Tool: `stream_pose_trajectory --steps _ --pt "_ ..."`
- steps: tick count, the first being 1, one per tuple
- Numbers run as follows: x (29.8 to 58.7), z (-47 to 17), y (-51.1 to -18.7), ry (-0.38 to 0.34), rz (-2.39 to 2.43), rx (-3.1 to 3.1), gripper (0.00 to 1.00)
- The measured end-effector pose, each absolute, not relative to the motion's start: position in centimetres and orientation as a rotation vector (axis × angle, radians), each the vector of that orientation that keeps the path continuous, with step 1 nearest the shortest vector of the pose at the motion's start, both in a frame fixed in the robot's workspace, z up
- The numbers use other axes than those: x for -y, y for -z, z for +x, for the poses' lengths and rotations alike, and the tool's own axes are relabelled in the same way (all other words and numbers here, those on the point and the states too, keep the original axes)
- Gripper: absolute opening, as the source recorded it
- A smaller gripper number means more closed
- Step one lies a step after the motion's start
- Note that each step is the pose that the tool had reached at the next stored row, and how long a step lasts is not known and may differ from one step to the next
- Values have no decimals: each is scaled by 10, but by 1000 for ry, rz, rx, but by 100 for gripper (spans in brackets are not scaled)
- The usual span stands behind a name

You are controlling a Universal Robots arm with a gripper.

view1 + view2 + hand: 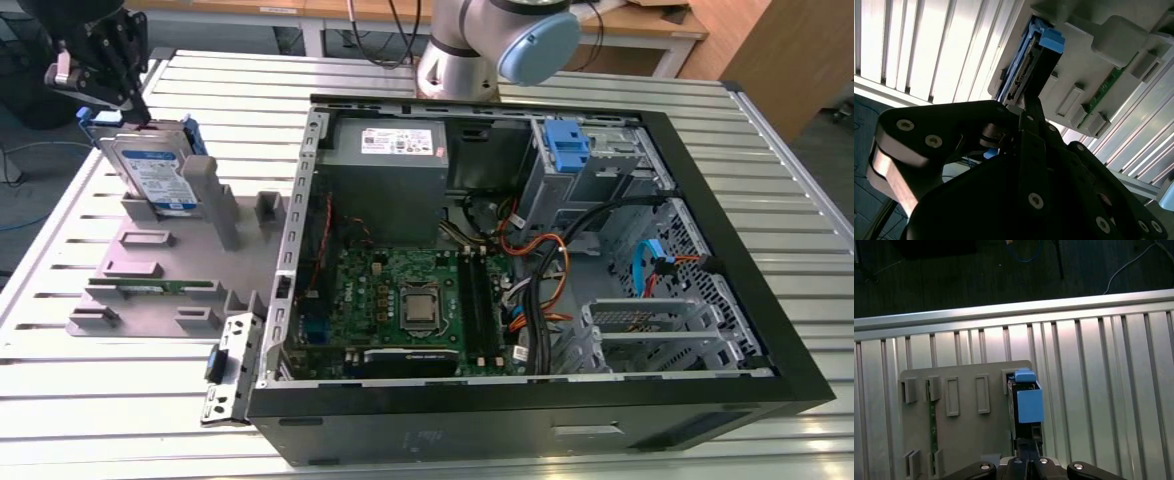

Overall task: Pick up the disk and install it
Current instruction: 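Pick up the disk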

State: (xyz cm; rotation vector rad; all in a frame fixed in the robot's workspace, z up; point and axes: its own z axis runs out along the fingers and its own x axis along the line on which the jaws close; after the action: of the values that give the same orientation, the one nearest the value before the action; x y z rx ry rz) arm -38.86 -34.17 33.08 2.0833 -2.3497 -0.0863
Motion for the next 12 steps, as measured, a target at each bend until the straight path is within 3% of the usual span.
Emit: stream_pose_trajectory --steps 7,9,11,12 --pt "342 -389 -331 86 2084 2350 11" --pt "342 -389 -331 86 2084 2350 17" --pt "342 -389 -331 86 2084 2350 29" --pt "342 -389 -331 86 2084 2350 29"
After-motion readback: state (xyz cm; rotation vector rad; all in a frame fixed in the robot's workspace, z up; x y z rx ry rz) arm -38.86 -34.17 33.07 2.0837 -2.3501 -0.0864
